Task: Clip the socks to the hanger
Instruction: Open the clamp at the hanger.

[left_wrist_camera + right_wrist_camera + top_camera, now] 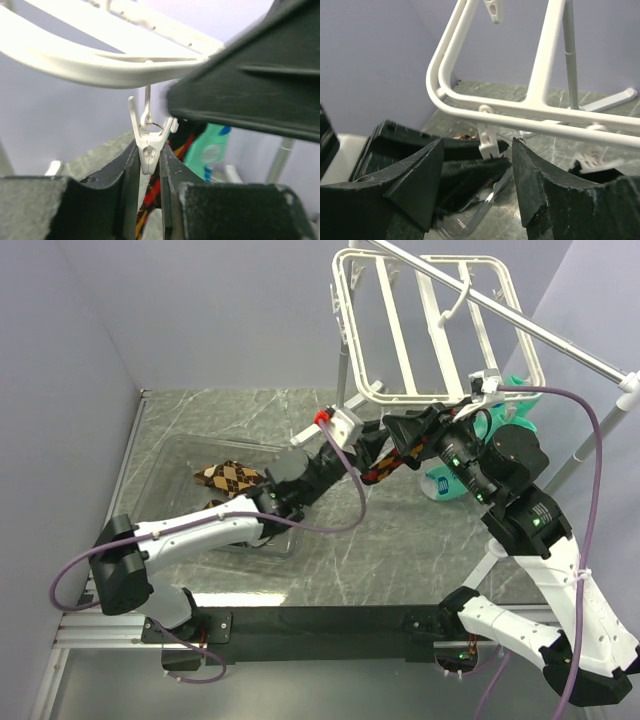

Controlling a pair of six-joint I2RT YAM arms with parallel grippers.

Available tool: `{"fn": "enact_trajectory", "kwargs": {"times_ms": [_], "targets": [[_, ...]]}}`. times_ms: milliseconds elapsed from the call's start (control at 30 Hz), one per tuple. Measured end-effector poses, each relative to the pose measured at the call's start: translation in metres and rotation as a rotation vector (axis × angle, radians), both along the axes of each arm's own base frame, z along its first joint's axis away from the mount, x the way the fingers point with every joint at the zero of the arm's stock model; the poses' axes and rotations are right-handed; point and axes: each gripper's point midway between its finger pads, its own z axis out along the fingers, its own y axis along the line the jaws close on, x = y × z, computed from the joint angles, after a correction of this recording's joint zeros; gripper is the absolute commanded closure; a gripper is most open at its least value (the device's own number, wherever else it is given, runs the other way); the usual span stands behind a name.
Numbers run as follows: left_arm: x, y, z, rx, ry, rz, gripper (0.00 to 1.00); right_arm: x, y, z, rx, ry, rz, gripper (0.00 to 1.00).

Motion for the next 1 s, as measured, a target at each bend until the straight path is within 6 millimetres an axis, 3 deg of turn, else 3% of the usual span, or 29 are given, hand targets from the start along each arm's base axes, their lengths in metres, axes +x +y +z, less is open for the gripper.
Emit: {"fn": "enact_trajectory", "kwargs": {"times_ms": [267, 667, 1000], "targets": [[0.010, 0.016, 0.009, 0.018, 0.054, -0.231, 0.97, -0.004, 0.003, 0.010, 0.014, -0.047, 0.026, 0.34], [0.014, 0.043, 0.002, 0.011, 0.201, -0.545, 0.97, -0.002, 0.024, 0.002, 0.003, -0.085, 0.128, 0.33], [0.015, 0.049, 0.000, -0.014, 0.266, -0.798, 0.97, 0.014, 0.043, -0.007, -0.020, -0.101, 0.170, 0.33]]}}
